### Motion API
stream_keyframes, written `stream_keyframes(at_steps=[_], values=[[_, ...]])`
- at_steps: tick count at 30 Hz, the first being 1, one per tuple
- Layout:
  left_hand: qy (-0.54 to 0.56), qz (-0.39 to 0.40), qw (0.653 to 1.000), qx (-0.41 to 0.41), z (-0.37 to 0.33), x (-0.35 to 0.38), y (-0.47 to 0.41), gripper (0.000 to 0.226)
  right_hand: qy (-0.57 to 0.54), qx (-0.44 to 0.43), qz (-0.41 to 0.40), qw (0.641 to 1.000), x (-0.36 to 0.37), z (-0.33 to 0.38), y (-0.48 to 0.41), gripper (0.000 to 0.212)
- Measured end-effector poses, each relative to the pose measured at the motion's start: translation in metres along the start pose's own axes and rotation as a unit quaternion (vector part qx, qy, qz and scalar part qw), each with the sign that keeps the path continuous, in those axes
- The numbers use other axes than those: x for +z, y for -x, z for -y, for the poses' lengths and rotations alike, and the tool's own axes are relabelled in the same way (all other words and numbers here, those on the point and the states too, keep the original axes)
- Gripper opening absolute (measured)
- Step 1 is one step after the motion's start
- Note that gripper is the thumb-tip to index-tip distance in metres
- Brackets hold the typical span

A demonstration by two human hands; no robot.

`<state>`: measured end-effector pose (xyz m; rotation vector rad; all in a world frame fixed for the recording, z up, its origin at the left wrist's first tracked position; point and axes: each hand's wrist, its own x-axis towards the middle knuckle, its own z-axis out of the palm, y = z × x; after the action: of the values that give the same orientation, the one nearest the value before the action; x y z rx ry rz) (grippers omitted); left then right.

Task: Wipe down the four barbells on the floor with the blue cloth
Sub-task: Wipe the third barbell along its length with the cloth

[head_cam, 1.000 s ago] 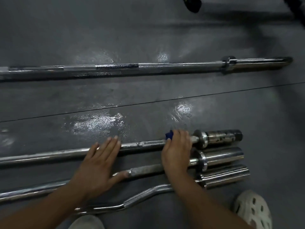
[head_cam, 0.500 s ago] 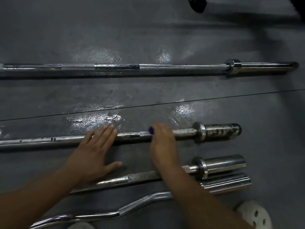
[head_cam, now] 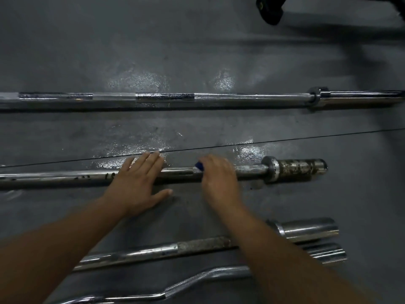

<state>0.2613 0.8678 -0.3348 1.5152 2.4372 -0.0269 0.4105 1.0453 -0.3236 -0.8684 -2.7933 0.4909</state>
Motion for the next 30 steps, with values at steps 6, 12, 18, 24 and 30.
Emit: stream_keyframes(at_steps=[6,12,18,24,30], values=[[-0.01,-0.015,1.0,-0.018,-0.001,0.013,0.022,0.097,0.051,0.208,-0.088,0.973,-0.027,-0.073,0.012,0.032],[-0.01,0.014,1.0,-0.026,0.01,-0.003,-0.005,0.103,-0.022,0.011,0.001,1.0,0.017,0.013,-0.011,0.03],[-0.015,-0.016,0.999,-0.046,0.015,0.005,0.012,0.099,-0.001,0.154,-0.039,0.987,-0.029,-0.077,-0.012,0.036],[0.011,-0.002,0.998,-0.055,0.024,0.003,-0.011,0.105,-0.057,0.087,-0.044,0.994,0.01,-0.011,-0.005,0.037],[0.007,-0.016,0.998,-0.057,0.032,-0.004,-0.018,0.104,0.055,0.063,-0.011,0.996,-0.033,-0.073,-0.018,0.046]])
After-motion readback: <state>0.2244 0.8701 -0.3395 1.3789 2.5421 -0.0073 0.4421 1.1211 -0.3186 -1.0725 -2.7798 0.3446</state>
